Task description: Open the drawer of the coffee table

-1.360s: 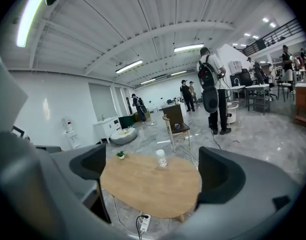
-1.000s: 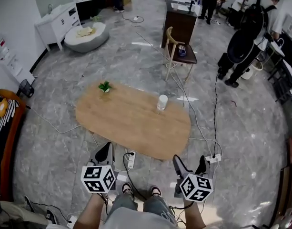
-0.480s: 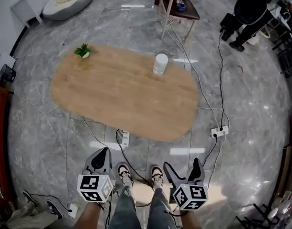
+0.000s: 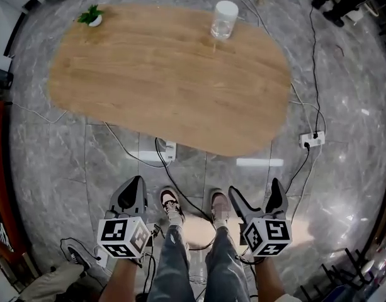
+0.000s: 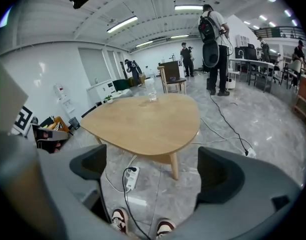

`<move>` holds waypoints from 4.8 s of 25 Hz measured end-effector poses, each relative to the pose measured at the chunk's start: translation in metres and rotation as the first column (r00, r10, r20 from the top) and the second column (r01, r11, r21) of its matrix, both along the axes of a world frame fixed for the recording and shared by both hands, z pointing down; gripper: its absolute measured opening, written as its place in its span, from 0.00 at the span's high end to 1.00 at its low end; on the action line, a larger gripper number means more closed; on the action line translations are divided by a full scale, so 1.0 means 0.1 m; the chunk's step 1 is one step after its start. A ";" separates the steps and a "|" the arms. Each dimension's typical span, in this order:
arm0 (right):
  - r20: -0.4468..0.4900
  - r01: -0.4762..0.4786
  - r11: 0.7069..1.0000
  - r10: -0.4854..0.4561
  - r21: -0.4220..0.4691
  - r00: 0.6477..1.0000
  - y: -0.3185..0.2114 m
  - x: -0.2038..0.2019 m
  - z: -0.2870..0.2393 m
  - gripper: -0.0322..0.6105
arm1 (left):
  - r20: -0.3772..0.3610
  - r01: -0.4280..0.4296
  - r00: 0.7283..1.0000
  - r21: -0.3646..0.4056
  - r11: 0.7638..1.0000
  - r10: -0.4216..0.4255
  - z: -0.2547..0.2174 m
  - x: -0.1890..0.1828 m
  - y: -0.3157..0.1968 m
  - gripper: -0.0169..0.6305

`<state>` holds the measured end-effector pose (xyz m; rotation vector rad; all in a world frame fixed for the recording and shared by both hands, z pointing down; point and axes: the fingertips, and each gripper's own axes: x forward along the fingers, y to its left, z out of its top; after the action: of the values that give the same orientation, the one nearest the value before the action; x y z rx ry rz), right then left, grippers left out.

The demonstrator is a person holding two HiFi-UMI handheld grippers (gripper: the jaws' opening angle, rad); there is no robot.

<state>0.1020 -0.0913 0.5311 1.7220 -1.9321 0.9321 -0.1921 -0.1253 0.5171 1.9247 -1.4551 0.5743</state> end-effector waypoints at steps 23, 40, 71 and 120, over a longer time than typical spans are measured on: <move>-0.063 0.360 0.933 -0.358 0.014 0.932 -0.45 -0.04 1.60 0.14 | 0.000 0.057 0.998 -0.054 0.997 -0.057 0.72 0.17 -0.05 0.98; -0.075 0.454 0.888 -0.449 0.072 0.890 -0.88 -0.12 1.79 0.24 | -0.015 0.141 0.990 -0.082 0.987 -0.143 0.98 0.20 0.13 0.98; -0.118 0.537 0.840 -0.527 0.076 0.842 -0.94 -0.18 1.83 0.64 | -0.033 0.091 0.995 -0.097 0.991 -0.094 1.10 0.36 0.11 0.98; -0.122 0.686 0.725 -0.676 0.069 0.727 -0.63 -0.30 1.68 0.75 | -0.044 0.092 0.994 -0.119 0.989 -0.097 1.22 0.41 0.29 0.98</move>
<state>0.0724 -0.1546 0.6986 0.9083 -2.3214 0.4581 -0.1509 -0.0961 0.6395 1.7578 -1.4409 0.5514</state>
